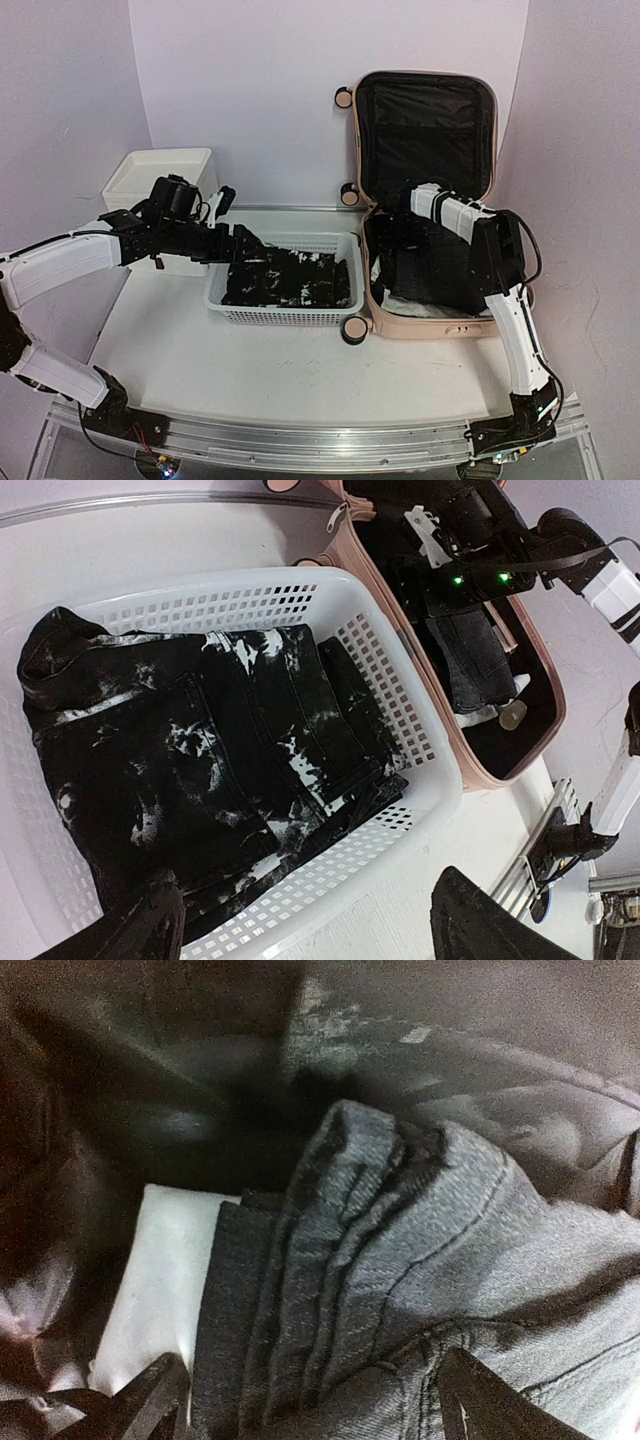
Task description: Open, take out, and arrange the luggage
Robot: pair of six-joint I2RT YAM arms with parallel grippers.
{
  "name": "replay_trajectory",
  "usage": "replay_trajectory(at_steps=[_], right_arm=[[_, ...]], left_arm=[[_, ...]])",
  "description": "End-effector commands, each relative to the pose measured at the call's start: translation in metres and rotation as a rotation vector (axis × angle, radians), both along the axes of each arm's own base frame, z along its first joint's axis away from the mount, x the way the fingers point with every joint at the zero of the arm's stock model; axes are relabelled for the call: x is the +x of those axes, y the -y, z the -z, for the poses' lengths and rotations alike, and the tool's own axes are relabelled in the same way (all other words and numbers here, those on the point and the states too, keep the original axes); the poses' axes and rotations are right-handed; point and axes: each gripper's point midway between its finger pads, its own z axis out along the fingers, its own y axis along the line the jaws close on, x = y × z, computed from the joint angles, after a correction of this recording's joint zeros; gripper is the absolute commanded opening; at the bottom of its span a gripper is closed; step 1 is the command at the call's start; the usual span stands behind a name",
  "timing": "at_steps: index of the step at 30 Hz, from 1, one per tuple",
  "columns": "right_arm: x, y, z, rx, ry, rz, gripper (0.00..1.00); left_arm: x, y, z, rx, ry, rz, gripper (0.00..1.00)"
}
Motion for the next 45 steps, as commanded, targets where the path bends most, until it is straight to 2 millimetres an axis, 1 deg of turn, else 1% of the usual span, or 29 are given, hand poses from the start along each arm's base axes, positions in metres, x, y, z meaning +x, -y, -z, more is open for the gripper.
replay_trajectory(at_steps=[1, 2, 3, 5, 7, 10, 17, 21, 22, 24, 27, 32, 36, 38, 39, 41, 44, 45], right_arm=[[0.003, 0.012, 0.007, -0.061, 0.003, 0.029, 0.85], [0.003, 0.013, 0.008, -0.071, 0.002, 0.030, 0.83], [0.001, 0.015, 0.009, -0.077, -0.002, 0.035, 0.79], [0.001, 0.014, 0.008, -0.072, 0.000, 0.037, 0.74], [0.001, 0.013, 0.005, -0.063, 0.004, 0.036, 0.64], [0.004, 0.014, 0.000, -0.060, 0.018, 0.032, 0.55], [0.005, 0.005, -0.023, 0.030, 0.042, 0.009, 0.27], [0.006, 0.001, -0.042, 0.127, 0.073, -0.011, 0.25], [0.009, -0.001, -0.046, 0.162, 0.088, -0.018, 0.22], [0.008, 0.001, -0.047, 0.227, 0.085, -0.015, 0.16], [0.009, 0.003, -0.047, 0.321, 0.080, -0.019, 0.12], [0.007, -0.001, -0.044, 0.470, 0.065, -0.036, 0.13], [0.010, 0.007, -0.039, 0.541, 0.081, -0.006, 0.18], [0.010, 0.010, -0.035, 0.563, 0.076, 0.006, 0.19], [0.011, 0.010, -0.034, 0.566, 0.076, 0.002, 0.22], [0.011, 0.010, -0.033, 0.560, 0.078, -0.016, 0.32], [0.015, 0.012, -0.036, 0.541, 0.094, -0.023, 0.55], [0.016, 0.015, -0.037, 0.523, 0.102, -0.021, 0.61]], left_arm=[[0.000, 0.000, -0.022, -0.043, 0.063, 0.004, 0.86], [0.000, 0.000, -0.022, -0.044, 0.063, 0.004, 0.86], [0.000, 0.000, -0.022, -0.045, 0.062, 0.005, 0.86], [-0.001, 0.000, -0.023, -0.046, 0.062, 0.007, 0.86], [-0.001, 0.000, -0.023, -0.047, 0.063, 0.005, 0.86], [-0.002, 0.000, -0.024, -0.050, 0.061, 0.003, 0.86], [-0.002, -0.002, -0.025, -0.053, 0.062, -0.001, 0.86], [-0.003, -0.001, -0.025, -0.056, 0.061, 0.000, 0.86], [-0.003, -0.001, -0.026, -0.056, 0.062, 0.000, 0.86], [-0.002, -0.001, -0.025, -0.055, 0.061, 0.000, 0.86], [-0.002, 0.000, -0.024, -0.055, 0.058, 0.002, 0.86], [-0.002, 0.001, -0.024, -0.057, 0.054, 0.006, 0.86], [-0.002, 0.000, -0.025, -0.056, 0.058, 0.003, 0.86], [-0.002, -0.001, -0.026, -0.057, 0.061, 0.002, 0.86], [-0.002, -0.001, -0.025, -0.055, 0.060, 0.001, 0.86], [-0.002, -0.001, -0.026, -0.056, 0.064, 0.001, 0.86], [-0.002, 0.000, -0.024, -0.053, 0.061, 0.003, 0.86], [-0.001, 0.000, -0.025, -0.053, 0.061, 0.005, 0.86]])
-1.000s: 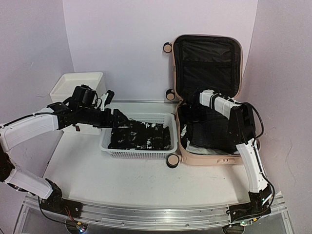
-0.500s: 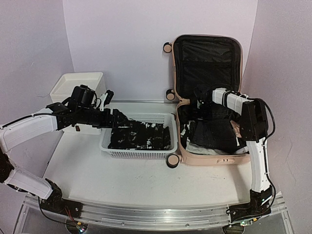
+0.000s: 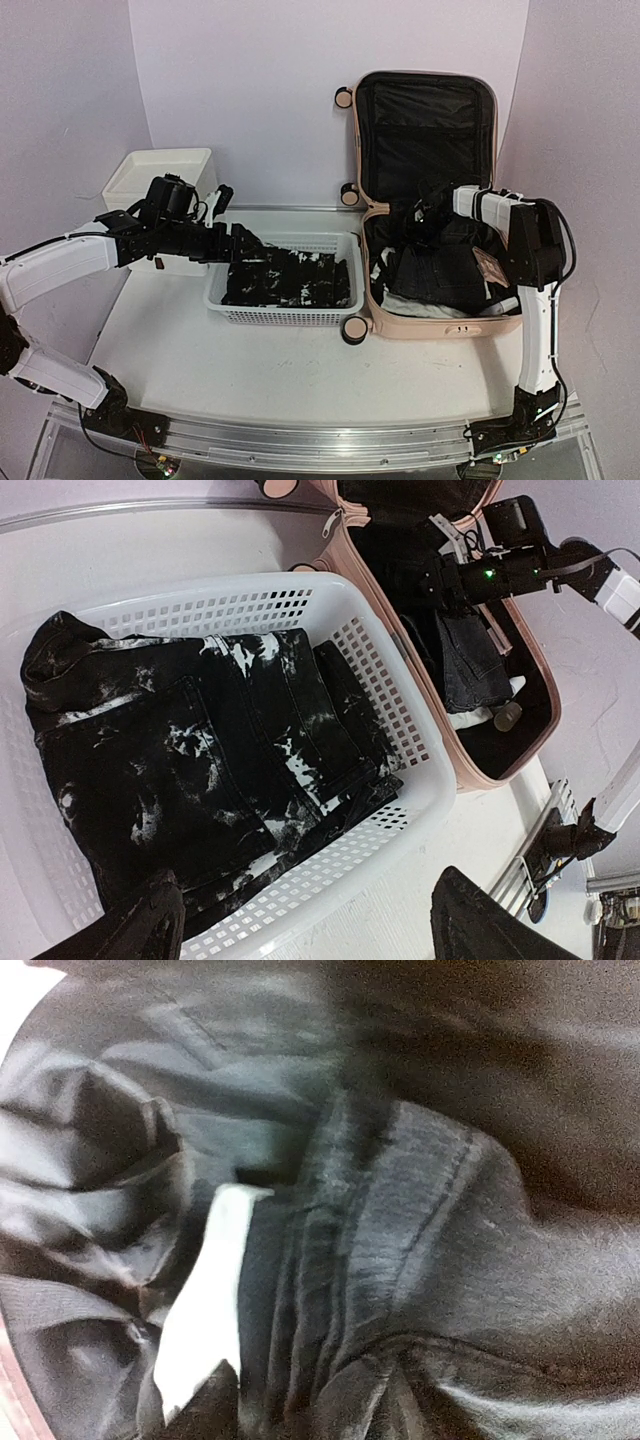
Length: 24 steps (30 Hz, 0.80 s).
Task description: Open, take out, and arrange the luggage
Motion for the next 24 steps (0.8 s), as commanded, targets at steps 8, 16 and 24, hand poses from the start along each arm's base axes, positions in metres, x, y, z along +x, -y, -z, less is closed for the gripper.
replay_trajectory(at_steps=[8, 16, 24], right_arm=[[0.034, 0.016, -0.040, -0.308, 0.197, -0.013, 0.84], [0.041, 0.025, -0.033, -0.632, 0.203, 0.045, 0.91], [0.052, 0.004, -0.009, -0.659, 0.203, -0.004, 0.93]], left_arm=[[0.004, 0.005, -0.020, -0.043, 0.052, 0.013, 0.86], [0.002, 0.003, -0.016, -0.037, 0.045, 0.007, 0.86], [0.001, 0.002, -0.015, -0.033, 0.050, 0.012, 0.86]])
